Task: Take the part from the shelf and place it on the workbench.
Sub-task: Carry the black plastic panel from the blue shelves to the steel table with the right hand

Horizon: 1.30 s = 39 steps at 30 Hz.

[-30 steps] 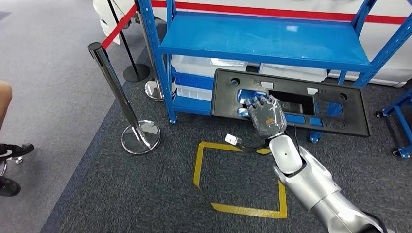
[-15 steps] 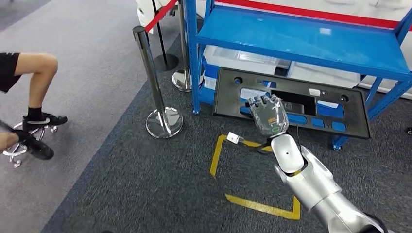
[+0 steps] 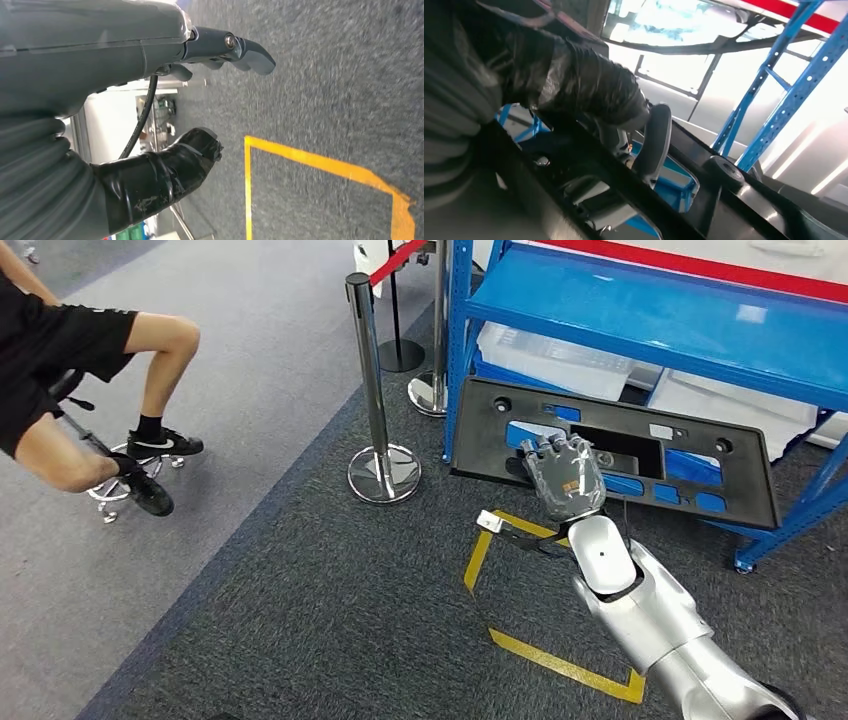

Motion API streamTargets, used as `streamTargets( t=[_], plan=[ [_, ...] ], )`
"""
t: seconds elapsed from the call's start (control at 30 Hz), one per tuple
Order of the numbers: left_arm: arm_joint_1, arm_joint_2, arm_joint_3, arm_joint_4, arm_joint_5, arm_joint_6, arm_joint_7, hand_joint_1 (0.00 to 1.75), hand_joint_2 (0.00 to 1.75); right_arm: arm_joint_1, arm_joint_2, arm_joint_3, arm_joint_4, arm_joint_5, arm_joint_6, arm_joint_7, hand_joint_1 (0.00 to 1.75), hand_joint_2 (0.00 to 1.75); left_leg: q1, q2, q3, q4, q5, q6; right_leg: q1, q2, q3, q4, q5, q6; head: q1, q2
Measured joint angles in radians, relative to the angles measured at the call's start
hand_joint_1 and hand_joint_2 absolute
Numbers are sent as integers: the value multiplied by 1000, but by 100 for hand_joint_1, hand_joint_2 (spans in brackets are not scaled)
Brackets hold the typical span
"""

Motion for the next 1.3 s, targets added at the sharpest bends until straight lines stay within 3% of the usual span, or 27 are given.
streamTargets(
  t=[0.07, 0.13, 0.2, 0.27, 0.33, 0.37, 0.43, 0.47, 0.5, 0.53, 0.57, 0.63, 0.67, 0.7, 0.73, 0.77, 0.83, 0.9, 0.97, 1.0, 1.03, 1.07, 1.13, 1.17, 1.2, 1.23, 1.3],
  plan=[
    [0, 0, 0, 1, 0, 0, -1, 0, 175, -1, 0, -6, 0, -1, 4, -6, 175, 175, 1, 53, -31, 93, -90, -11, 1, -24, -19, -6, 24, -13, -1, 0],
    [-1, 1, 0, 1, 0, -2, -2, 0, 175, 0, -2, -12, 0, -1, 7, -9, 175, 175, 6, 76, -57, 221, -163, -22, 5, -47, -44, -4, 43, -15, -1, 0],
    [-1, 0, 0, 1, 0, -4, -3, 0, 175, 1, -2, -17, 0, -1, 9, -10, 175, 175, 10, 80, -38, 266, -153, -30, 6, -73, -71, 3, 58, -13, -1, 0],
    [-3, 0, 0, 1, 0, -4, -3, 0, 175, 1, -2, -22, 0, -2, 10, -10, 175, 175, 12, 99, 49, 177, -110, -32, 6, -97, -97, 12, 73, -8, -1, 0],
    [-7, 3, 0, 1, 0, -4, -5, 0, 175, -1, -4, -32, -1, -3, 9, -11, 175, 175, 3, 134, 142, 44, -114, -21, 8, -119, -111, 16, 88, 2, -1, 0],
    [-8, 5, 0, 1, 0, -4, -6, 0, 175, -2, -6, -36, -1, -3, 9, -12, 175, 175, -3, 143, 164, 2, -123, -12, 9, -130, -112, 15, 95, 8, -1, 0],
    [-8, 9, 0, 1, -1, -5, -7, 0, 175, -5, -9, -41, -2, -4, 10, -15, 175, 175, -11, 130, 159, -19, -114, 12, 9, -152, -109, 4, 114, 21, 0, 0],
    [-7, 10, 0, 1, -1, -6, -8, 0, 175, -6, -12, -42, -2, -4, 10, -17, 175, 175, -9, 122, 153, -27, -101, 21, 8, -148, -110, 2, 115, 28, 0, 0],
    [-7, 11, 0, 1, -1, -7, -8, 0, 175, -6, -16, -43, -2, -4, 11, -20, 175, 175, -7, 113, 145, -32, -84, 31, 7, -128, -114, 10, 97, 34, 0, 0],
    [-7, 11, 0, 1, -1, -8, -8, 0, 175, -6, -20, -45, -2, -4, 11, -23, 175, 175, -4, 105, 135, -38, -67, 40, 6, -98, -123, 33, 61, 39, 0, 0],
    [-8, 10, 0, 1, -1, -9, -8, 0, 175, -6, -25, -46, -1, -4, 12, -25, 175, 175, -3, 97, 121, -41, -50, 47, 5, -62, -135, 80, 6, 41, 0, 0],
    [-11, 10, 0, 1, -1, -11, -8, 0, 175, -4, -33, -46, -1, -5, 14, -27, 175, 175, -5, 76, 83, -41, -19, 54, 8, -24, -159, 204, -92, 39, 0, 0],
    [-11, 9, 0, 1, -1, -12, -8, 0, 175, -2, -37, -47, -1, -5, 14, -27, 175, 175, -7, 63, 62, -40, -3, 56, 11, -19, -160, 255, -110, 36, 0, 0],
    [-11, 9, 0, 1, -1, -13, -8, 0, 175, -1, -41, -47, -1, -5, 15, -27, 175, 175, -9, 49, 40, -39, 14, 55, 14, -17, -147, 275, -104, 32, 0, 0],
    [-10, 9, 0, 1, -2, -13, -8, 0, 175, 0, -42, -47, -1, -5, 15, -27, 175, 175, -10, 36, 21, -38, 29, 54, 17, -14, -117, 261, -80, 26, 0, 0],
    [-10, 8, 0, 1, -2, -13, -8, 0, 175, 1, -44, -48, -1, -6, 14, -28, 175, 175, -10, 22, 2, -37, 45, 52, 20, -3, -70, 216, -56, 18, 0, 0],
    [-10, 7, 0, 1, -2, -13, -8, 0, 175, 0, -45, -54, -3, -6, 13, -27, 175, 175, -12, -2, -26, -35, 73, 45, 23, 38, 33, 83, -56, 3, -1, 0],
    [-10, 7, 0, 1, -2, -13, -8, 0, 175, 0, -48, -60, -5, -7, 13, -27, 175, 175, -11, -24, -36, -42, 100, 34, 26, 58, 76, 5, -78, -4, -2, 0],
    [-5, 9, 0, 1, -2, -13, -7, 0, 175, -1, -49, -62, -6, -7, 13, -27, 175, 175, -9, -46, -38, -60, 125, 20, 25, 35, 65, -6, -60, -11, -1, 0],
    [-2, 9, 0, 1, -2, -13, -7, 0, 175, -3, -48, -62, -6, -7, 13, -28, 175, 175, -9, -39, -45, -59, 117, 15, 22, 20, 58, -11, -47, -17, -1, 0],
    [0, 10, 0, 2, -1, -13, -6, 0, 175, -3, -48, -62, -7, -7, 13, -28, 175, 175, -9, -18, -57, -38, 85, 10, 19, 5, 49, -18, -29, -24, -1, 0],
    [0, 11, 0, 2, 0, -13, -5, 0, 175, -4, -48, -62, -8, -7, 12, -29, 175, 175, -6, 13, -73, 4, 32, 5, 15, -10, 37, -24, -12, -28, -2, 0],
    [3, 14, 0, 2, 4, -12, -4, 0, 175, -2, -45, -62, -9, -6, 13, -31, 175, 175, 3, 66, -101, 134, -83, -12, 17, -37, 9, -25, 16, -30, -2, 0],
    [5, 15, 0, 2, 7, -13, -4, 0, 175, -1, -40, -62, -9, -4, 13, -31, 175, 175, 9, 75, -106, 199, -107, -22, 16, -51, -8, -23, 28, -27, -2, 0],
    [7, 17, 0, 2, 10, -14, -4, 0, 175, 1, -32, -61, -8, -3, 14, -30, 175, 175, 15, 79, -101, 245, -106, -30, 16, -65, -26, -20, 39, -24, -2, 0],
    [9, 18, 1, 2, 13, -15, -6, 0, 175, 3, -23, -60, -8, -2, 14, -28, 175, 175, 22, 83, -81, 263, -86, -38, 15, -80, -46, -16, 51, -20, -2, 0],
    [12, 23, 1, 2, 17, -16, -10, 0, 175, 5, -7, -57, -8, -1, 14, -26, 175, 175, 31, 106, 10, 198, -53, -50, 14, -108, -83, -3, 68, -9, -2, 0]
  ],
)
